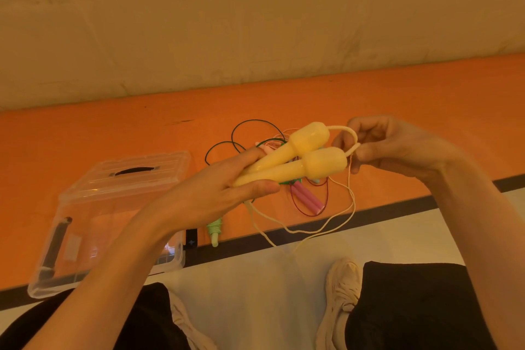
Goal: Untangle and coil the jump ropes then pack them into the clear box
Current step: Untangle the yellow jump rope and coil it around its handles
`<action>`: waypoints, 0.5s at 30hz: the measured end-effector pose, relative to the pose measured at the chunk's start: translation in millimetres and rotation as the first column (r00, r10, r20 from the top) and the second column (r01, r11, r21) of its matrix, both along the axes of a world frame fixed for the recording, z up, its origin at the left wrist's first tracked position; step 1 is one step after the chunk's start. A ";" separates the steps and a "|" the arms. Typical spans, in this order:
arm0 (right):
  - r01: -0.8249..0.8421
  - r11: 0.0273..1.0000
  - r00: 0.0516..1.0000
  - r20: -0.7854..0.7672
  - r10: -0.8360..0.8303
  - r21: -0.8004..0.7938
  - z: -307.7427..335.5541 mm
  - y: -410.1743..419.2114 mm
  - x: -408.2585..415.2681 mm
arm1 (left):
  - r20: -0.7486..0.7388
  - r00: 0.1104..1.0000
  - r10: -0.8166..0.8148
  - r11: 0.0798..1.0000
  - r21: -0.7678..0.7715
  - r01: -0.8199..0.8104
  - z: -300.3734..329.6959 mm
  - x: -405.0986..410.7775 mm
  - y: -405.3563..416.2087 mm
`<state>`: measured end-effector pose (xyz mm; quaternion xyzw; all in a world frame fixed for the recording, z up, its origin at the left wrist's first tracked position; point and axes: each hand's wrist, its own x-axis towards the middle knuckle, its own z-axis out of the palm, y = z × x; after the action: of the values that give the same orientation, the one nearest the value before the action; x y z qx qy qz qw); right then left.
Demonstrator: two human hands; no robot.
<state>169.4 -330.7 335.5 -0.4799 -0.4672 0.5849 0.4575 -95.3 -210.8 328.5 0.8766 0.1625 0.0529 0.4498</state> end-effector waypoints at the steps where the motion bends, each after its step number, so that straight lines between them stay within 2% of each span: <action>1: -0.004 1.000 1.000 -0.012 0.004 -0.002 -1.5 0.9 0.3 | -0.006 1.000 0.004 1.000 0.013 -0.004 1.0 0.2 -0.9; 8: 0.074 0.997 0.996 0.046 -0.074 -0.011 -3.3 6.5 -7.3 | -0.039 0.999 0.022 0.997 0.071 -0.019 -1.0 -5.5 -6.4; 11: 0.106 0.994 0.993 0.058 -0.105 -0.012 -6.7 8.6 -7.3 | -0.118 0.989 0.088 0.961 0.272 -0.053 -3.2 -2.6 -10.0; 13: 0.138 0.990 0.990 0.042 -0.138 -0.015 -11.2 10.5 -7.2 | -0.137 0.974 0.181 0.871 0.483 -0.094 -4.2 0.6 -9.1; 15: 0.173 0.985 0.985 0.016 -0.173 -0.019 -16.8 12.7 -7.7 | -0.122 0.964 0.235 0.796 0.594 -0.119 -5.4 2.5 -7.1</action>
<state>161.6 -318.0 318.6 -0.5275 -0.4208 0.5444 0.4984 -92.7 -217.9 323.1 0.9536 0.2621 0.0584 0.1359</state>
